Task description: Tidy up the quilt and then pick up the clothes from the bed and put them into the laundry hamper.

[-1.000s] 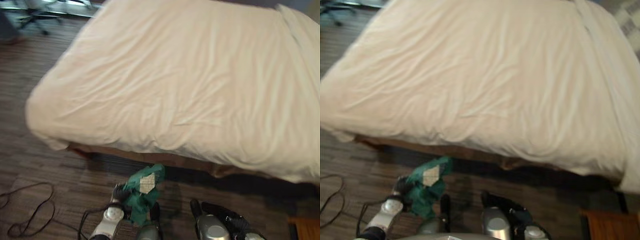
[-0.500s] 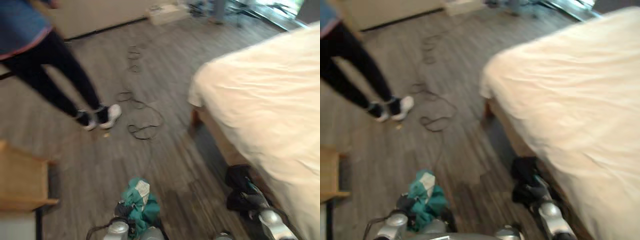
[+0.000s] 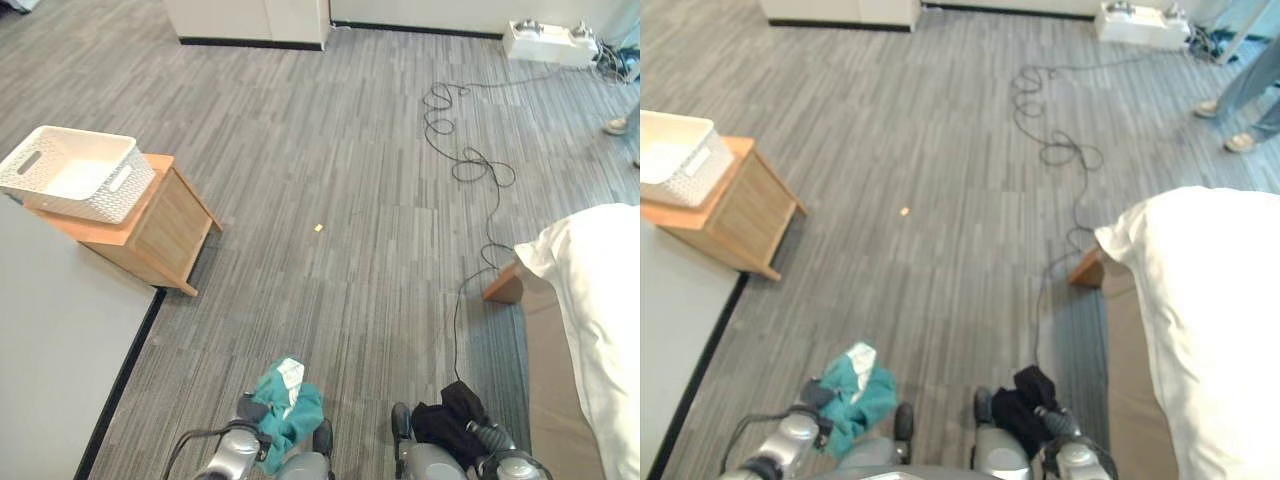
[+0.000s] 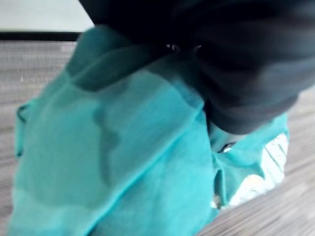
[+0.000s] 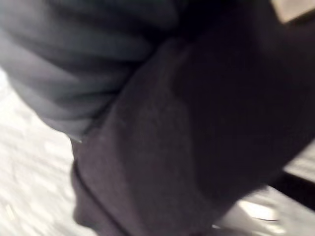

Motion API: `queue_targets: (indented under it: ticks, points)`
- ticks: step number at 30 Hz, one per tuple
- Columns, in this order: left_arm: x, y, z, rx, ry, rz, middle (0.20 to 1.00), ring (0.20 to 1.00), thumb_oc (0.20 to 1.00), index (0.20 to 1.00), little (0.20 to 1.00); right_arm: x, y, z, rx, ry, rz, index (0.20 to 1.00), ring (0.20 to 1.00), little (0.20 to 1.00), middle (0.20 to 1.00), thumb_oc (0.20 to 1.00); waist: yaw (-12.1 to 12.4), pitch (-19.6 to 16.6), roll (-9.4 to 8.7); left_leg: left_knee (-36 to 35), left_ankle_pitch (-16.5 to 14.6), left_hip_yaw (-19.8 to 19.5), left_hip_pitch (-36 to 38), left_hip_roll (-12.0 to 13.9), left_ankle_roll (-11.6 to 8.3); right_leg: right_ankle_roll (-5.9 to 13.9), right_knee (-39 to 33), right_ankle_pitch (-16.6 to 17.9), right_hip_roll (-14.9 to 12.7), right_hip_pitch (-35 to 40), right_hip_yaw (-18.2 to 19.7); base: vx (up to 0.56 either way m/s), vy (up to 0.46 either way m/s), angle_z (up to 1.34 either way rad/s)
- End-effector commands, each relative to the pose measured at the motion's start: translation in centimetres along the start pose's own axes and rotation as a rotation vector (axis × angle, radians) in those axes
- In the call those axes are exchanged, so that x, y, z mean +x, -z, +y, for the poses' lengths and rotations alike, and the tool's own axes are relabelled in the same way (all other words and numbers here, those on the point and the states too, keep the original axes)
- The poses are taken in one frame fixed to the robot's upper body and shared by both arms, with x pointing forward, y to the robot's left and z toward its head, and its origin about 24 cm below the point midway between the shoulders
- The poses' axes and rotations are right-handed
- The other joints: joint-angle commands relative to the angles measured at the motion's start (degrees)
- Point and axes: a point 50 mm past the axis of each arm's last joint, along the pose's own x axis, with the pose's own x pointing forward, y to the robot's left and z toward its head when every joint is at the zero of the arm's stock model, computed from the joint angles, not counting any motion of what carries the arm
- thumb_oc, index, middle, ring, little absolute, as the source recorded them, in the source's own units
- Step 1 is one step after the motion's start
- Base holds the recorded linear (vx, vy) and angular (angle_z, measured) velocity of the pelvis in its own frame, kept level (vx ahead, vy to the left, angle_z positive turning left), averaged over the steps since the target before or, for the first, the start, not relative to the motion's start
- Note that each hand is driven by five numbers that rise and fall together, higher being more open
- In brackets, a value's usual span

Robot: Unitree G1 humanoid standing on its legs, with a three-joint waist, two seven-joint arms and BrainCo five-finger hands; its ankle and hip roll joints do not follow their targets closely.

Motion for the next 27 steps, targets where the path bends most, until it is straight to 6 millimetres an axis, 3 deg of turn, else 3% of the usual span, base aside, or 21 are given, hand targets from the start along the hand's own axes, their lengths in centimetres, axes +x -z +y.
queue_targets:
  ticks: [1, 3, 5, 7, 10, 11, 12, 14, 16, 17, 18, 19, 20, 21, 22, 23, 24, 25, 26, 27]
  points:
    - [0.3, -3.9, -2.4, 0.078, 0.053, -0.072, 0.2, 0.2, 0.2, 0.2, 0.2, 0.5, -1.7, -1.1, -0.077, 0.01, -0.05, 0.2, 0.2, 0.2, 0.2, 0.2, 2.0, -0.8, 1.56, 0.1, -5.8, 0.5, 1.4, -1.2, -0.05, 1.08, 1.1, -11.8, 2.2, 4.5, -0.6, 0.22, -0.083, 0.02]
    - [0.2, -3.8, -2.5, 0.067, 0.055, -0.069, 0.2, 0.2, 0.2, 0.2, 0.2, 0.5, -2.0, -1.1, -0.066, 0.003, -0.065, 0.2, 0.2, 0.2, 0.2, 0.2, 2.3, -0.1, 1.57, 4.4, -6.9, 1.2, 0.9, -0.8, -1.16, 0.79, 1.2, -12.4, 1.9, 5.0, -1.1, 0.14, -0.072, 0.03]
    - [0.3, -4.4, -2.3, 0.057, 0.047, -0.088, 0.2, 0.2, 0.2, 0.2, 0.2, 0.6, -2.9, -2.0, -0.051, 0.028, -0.098, 0.2, 0.2, 0.2, 0.2, 0.2, 3.0, 1.9, 1.21, 16.2, -4.7, 2.5, -5.3, 0.1, -3.36, -0.23, 1.2, -12.8, 1.2, 6.2, -2.2, 0.06, -0.086, -0.02]
    - [0.4, -5.5, -1.9, 0.048, 0.017, -0.116, 0.2, 0.2, 0.2, 0.2, 0.2, 0.7, -4.0, -3.0, -0.028, 0.063, -0.127, 0.2, 0.2, 0.2, 0.2, 0.2, 4.1, 3.6, 0.44, 25.3, -2.6, 6.0, -13.0, 1.8, -2.48, -0.94, 0.5, -14.5, 0.8, 9.5, -4.0, 0.33, -0.116, 0.46]
    - [0.2, -4.8, -2.3, 0.048, 0.031, -0.106, 0.2, 0.2, 0.2, 0.2, 0.2, 0.7, -4.0, -3.0, -0.03, 0.063, -0.133, 0.2, 0.2, 0.2, 0.2, 0.2, 5.3, 2.7, 0.34, 18.9, -4.6, 9.7, -16.4, 0.5, -0.81, 0.05, 0.0, -16.7, 0.3, 11.2, -4.1, 0.52, 0.045, 0.09]
    - [0.2, -4.2, -2.5, 0.033, 0.04, -0.092, 0.2, 0.2, 0.2, 0.2, 0.2, 0.7, -4.0, -3.1, -0.049, 0.065, -0.137, 0.2, 0.2, 0.2, 0.2, 0.2, 6.5, 1.7, 1.5, 11.1, -1.3, 11.4, -17.9, 0.4, -1.26, 0.75, 0.0, -18.8, 1.2, 12.8, -4.2, 0.56, 0.125, -0.03]
    - [0.1, -4.2, -2.5, 0.033, 0.04, -0.091, 0.2, 0.2, 0.2, 0.2, 0.2, 0.7, -4.0, -3.0, -0.049, 0.064, -0.137, 0.2, 0.2, 0.2, 0.2, 0.2, 6.5, 1.8, 1.31, 10.4, -1.0, 11.5, -17.5, 0.2, -1.24, 0.82, 0.0, -18.9, 1.0, 13.0, -4.2, 0.62, 0.133, 0.14]
    - [0.1, -3.9, -2.7, 0.043, 0.048, -0.087, 0.2, 0.2, 0.2, 0.2, 0.2, 0.7, -4.2, -3.2, -0.065, 0.078, -0.139, 0.2, 0.2, 0.2, 0.2, 0.2, 7.6, 1.5, 1.51, 4.3, 1.4, 15.8, -19.6, 1.3, -1.82, 1.31, 0.0, -21.0, 1.0, 15.8, -5.0, 0.42, 0.08, 0.22]
    - [0.0, -3.4, -2.9, 0.036, 0.057, -0.072, 0.2, 0.2, 0.2, 0.2, 0.2, 0.8, -4.5, -3.2, -0.074, 0.079, -0.15, 0.2, 0.2, 0.2, 0.2, 0.2, 8.5, 1.3, 0.91, 3.3, 1.2, 16.5, -20.3, 1.6, -2.1, 2.07, 0.0, -22.4, 1.2, 18.2, -5.3, 0.67, 0.137, 0.15]
    - [0.0, -2.7, -3.0, 0.04, 0.064, -0.053, 0.2, 0.2, 0.2, 0.2, 0.2, 0.7, -3.8, -2.2, -0.079, 0.053, -0.131, 0.2, 0.2, 0.2, 0.2, 0.2, 8.7, 0.5, 0.07, 2.8, 2.7, 17.7, -18.5, 0.4, -0.39, 2.52, 1.8, -21.6, 0.3, 17.8, -6.0, 0.7, 0.124, -0.23]
    - [0.0, -2.7, -3.0, 0.04, 0.064, -0.052, 0.2, 0.2, 0.2, 0.2, 0.2, 0.7, -3.8, -2.2, -0.079, 0.053, -0.13, 0.2, 0.2, 0.2, 0.2, 0.2, 8.7, 0.5, -0.01, 2.7, 2.8, 17.7, -18.4, 0.4, -0.38, 2.55, 1.8, -21.7, 0.2, 17.8, -6.0, 0.72, 0.098, -0.39]
    - [0.1, -2.3, -2.5, 0.041, 0.052, -0.032, 0.2, 0.2, 0.2, 0.2, 0.2, 0.7, -3.6, -1.9, -0.079, 0.045, -0.124, 0.2, 0.2, 0.2, 0.2, 0.2, 9.3, -0.2, -1.97, 3.8, 1.6, 16.9, -17.1, -1.3, 1.78, 5.08, 12.9, -18.7, -0.5, 15.5, -6.0, 0.47, 0.092, -0.19]
    - [0.1, -2.3, -2.5, 0.041, 0.052, -0.031, 0.2, 0.2, 0.2, 0.2, 0.2, 0.7, -3.6, -1.9, -0.079, 0.045, -0.124, 0.2, 0.2, 0.2, 0.2, 0.2, 9.3, -0.3, -2.02, 3.8, 1.5, 17.0, -17.1, -1.3, 1.8, 5.09, 13.0, -18.8, -0.5, 15.4, -6.0, 0.86, 0.214, 0.07]
    - [0.2, -2.8, -2.3, 0.089, 0.059, -0.051, 0.2, 0.2, 0.2, 0.2, 0.2, 0.7, -3.9, -2.0, -0.084, 0.05, -0.121, 0.2, 0.2, 0.2, 0.2, 0.2, 8.2, 0.7, -3.09, 3.7, -1.0, 16.7, -13.6, -3.1, 3.5, 9.34, 26.9, -10.1, -0.5, 10.2, -4.7, 0.72, 0.24, 0.21]
    - [0.3, -3.6, -1.4, 0.105, 0.019, -0.073, 0.2, 0.2, 0.2, 0.2, 0.2, 0.8, -4.9, -2.2, -0.074, 0.056, -0.154, 0.2, 0.2, 0.2, 0.2, 0.2, 6.0, 2.2, -0.89, 1.9, -2.4, 15.5, -8.3, -2.5, 4.35, 10.08, 40.2, -5.5, 0.6, 2.1, -2.9, 0.71, 0.239, 0.29]
    - [0.3, -3.7, -1.5, 0.105, 0.02, -0.074, 0.2, 0.2, 0.2, 0.2, 0.2, 0.8, -4.9, -2.2, -0.074, 0.056, -0.154, 0.2, 0.2, 0.2, 0.2, 0.2, 6.1, 2.1, -0.71, 1.9, -2.4, 15.6, -8.6, -2.2, 4.3, 10.0, 40.1, -5.3, 0.9, 1.9, -2.8, 0.59, 0.19, 0.34]
    - [0.5, -4.7, -0.9, 0.118, 0.002, -0.103, 0.2, 0.2, 0.2, 0.2, 0.2, 0.8, -6.2, -2.4, -0.069, 0.06, -0.203, 0.2, 0.2, 0.2, 0.2, 0.2, 4.5, 3.2, 0.82, 0.4, -3.2, 14.3, -5.0, -1.9, 4.34, 9.68, 44.3, -5.8, 1.0, -2.3, -3.3, 0.58, 0.123, 0.52]
    - [0.5, -5.9, -0.6, 0.131, -0.014, -0.151, 0.2, 0.2, 0.2, 0.2, 0.2, 0.6, -6.9, -2.6, -0.054, 0.068, -0.238, 0.2, 0.2, 0.2, 0.2, 0.2, 2.9, 4.1, 2.57, 0.1, -4.3, 12.5, -2.2, -1.1, 4.12, 7.18, 42.8, -8.4, 0.3, -6.9, -4.4, 0.58, 0.122, 0.53]
    - [0.5, -5.9, -0.6, 0.131, -0.014, -0.151, 0.2, 0.2, 0.2, 0.2, 0.2, 0.6, -6.9, -2.6, -0.054, 0.068, -0.238, 0.2, 0.2, 0.2, 0.2, 0.2, 2.7, 4.2, 2.45, 0.1, -4.4, 12.4, -2.0, -1.3, 4.15, 7.22, 43.0, -8.7, 0.1, -6.8, -4.5, 0.53, 0.068, 0.53]
    - [0.5, -7.1, -0.3, 0.132, -0.026, -0.187, 0.2, 0.2, 0.2, 0.2, 0.2, 0.5, -7.6, -2.7, -0.041, 0.079, -0.276, 0.2, 0.2, 0.2, 0.2, 0.2, 1.1, 5.1, 3.2, 0.1, -5.4, 11.2, 0.0, -1.5, 3.77, 5.75, 41.3, -11.1, 0.2, -10.0, -4.9, 0.21, 0.017, 0.58]
